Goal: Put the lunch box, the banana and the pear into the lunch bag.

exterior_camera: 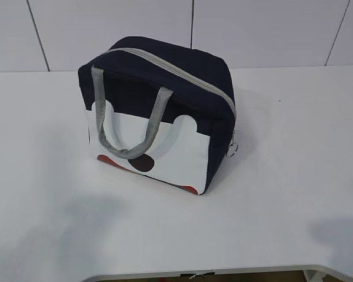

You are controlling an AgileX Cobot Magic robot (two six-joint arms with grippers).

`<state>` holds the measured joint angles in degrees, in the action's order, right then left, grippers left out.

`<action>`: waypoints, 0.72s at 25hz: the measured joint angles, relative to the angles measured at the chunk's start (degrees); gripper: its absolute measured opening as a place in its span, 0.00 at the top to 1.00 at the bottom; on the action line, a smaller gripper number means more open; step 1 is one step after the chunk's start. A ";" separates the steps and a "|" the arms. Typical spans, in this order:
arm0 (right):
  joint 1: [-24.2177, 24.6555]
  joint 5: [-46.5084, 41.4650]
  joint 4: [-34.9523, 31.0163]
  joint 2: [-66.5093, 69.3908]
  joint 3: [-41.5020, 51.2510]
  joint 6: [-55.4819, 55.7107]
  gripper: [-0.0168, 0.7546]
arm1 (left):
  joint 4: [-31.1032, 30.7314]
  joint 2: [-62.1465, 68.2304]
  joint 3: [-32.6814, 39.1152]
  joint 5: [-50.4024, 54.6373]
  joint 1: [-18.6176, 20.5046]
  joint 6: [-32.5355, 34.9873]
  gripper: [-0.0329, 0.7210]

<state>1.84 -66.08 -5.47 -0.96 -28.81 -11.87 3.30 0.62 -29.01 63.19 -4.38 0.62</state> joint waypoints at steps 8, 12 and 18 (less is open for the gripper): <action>-0.32 0.09 0.00 0.00 0.00 0.00 0.33 | 0.08 0.00 0.00 0.00 3.75 0.00 0.48; -0.32 0.09 0.00 0.00 0.00 0.00 0.33 | 0.08 0.00 0.00 0.00 3.85 0.00 0.48; -0.32 0.09 0.00 0.00 0.00 0.00 0.33 | 0.08 0.00 0.00 0.00 3.83 0.00 0.48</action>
<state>1.52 -65.98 -5.47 -0.96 -28.81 -11.87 3.39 0.62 -29.01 63.19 -0.55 0.62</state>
